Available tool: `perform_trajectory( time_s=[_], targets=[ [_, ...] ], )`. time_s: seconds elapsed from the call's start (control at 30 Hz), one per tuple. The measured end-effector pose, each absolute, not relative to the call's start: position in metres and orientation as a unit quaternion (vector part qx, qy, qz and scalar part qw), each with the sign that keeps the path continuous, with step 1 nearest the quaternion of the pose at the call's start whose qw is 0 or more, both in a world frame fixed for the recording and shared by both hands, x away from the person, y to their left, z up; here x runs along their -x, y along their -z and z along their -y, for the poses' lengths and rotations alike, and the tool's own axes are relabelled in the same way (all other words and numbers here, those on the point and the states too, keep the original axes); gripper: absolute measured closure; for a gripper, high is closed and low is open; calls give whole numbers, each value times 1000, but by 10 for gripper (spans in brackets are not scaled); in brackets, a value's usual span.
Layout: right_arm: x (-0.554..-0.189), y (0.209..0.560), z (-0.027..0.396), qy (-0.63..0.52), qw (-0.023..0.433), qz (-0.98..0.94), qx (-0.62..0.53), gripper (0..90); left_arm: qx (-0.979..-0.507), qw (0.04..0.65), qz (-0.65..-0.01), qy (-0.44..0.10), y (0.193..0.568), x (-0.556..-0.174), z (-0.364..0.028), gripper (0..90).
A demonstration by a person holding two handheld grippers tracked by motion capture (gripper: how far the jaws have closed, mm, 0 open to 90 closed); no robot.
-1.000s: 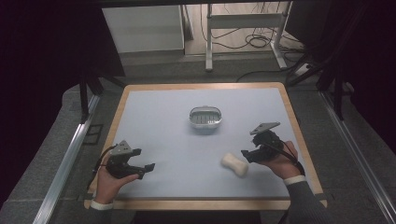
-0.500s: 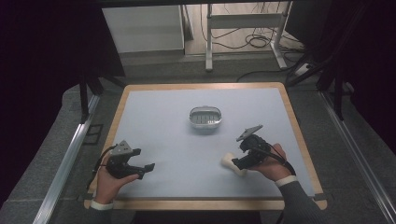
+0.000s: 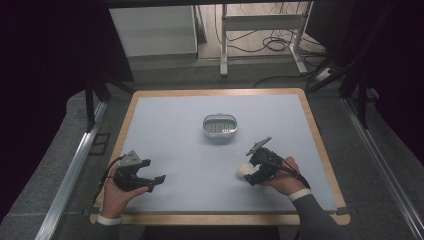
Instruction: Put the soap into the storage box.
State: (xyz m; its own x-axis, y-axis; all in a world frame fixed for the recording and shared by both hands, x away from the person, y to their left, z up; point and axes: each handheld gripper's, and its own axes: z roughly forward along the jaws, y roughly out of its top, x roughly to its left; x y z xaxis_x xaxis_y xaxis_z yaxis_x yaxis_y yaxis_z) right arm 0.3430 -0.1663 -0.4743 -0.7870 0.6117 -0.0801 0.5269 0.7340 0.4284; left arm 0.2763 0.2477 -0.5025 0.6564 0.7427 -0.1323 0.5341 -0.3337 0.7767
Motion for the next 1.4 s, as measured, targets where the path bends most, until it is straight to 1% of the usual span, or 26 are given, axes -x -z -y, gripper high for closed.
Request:
perform_trajectory(
  time_s=[0.27, 0.4, 0.7, 0.77, 0.83, 0.9, 0.97, 1.1, 1.23, 1.4],
  targets=[
    [-346, 482, 162, -178, 93, -930, -308, 257, -807, 421, -395, -124, 502, -276, -248, 135],
    [-349, 485, 157, -168, 85, -932, -311, 295, -806, 422, -396, -124, 501, -276, -249, 135],
    [-350, 492, 151, -137, 84, -937, -310, 357, -807, 422, -395, -125, 501, -276, -249, 134],
    [-350, 494, 149, -126, 83, -939, -310, 394, -807, 422, -395, -124, 501, -276, -249, 134],
    [-350, 495, 149, -124, 81, -940, -307, 468, -807, 421, -395, -124, 501, -276, -249, 134],
    [-350, 495, 148, -121, 81, -941, -307, 481, -807, 421, -394, -124, 502, -276, -249, 134],
    [-352, 495, 149, -118, 73, -939, -314, 489, -808, 420, -394, -123, 502, -276, -249, 134],
    [-352, 494, 147, -112, 77, -940, -312, 493, -809, 419, -393, -122, 502, -276, -248, 134],
    [-354, 494, 147, -116, 70, -941, -309, 494, -808, 421, -394, -123, 502, -276, -249, 134],
    [-356, 488, 150, -127, 76, -938, -313, 494, -808, 420, -394, -123, 502, -276, -249, 134]
  ],
)
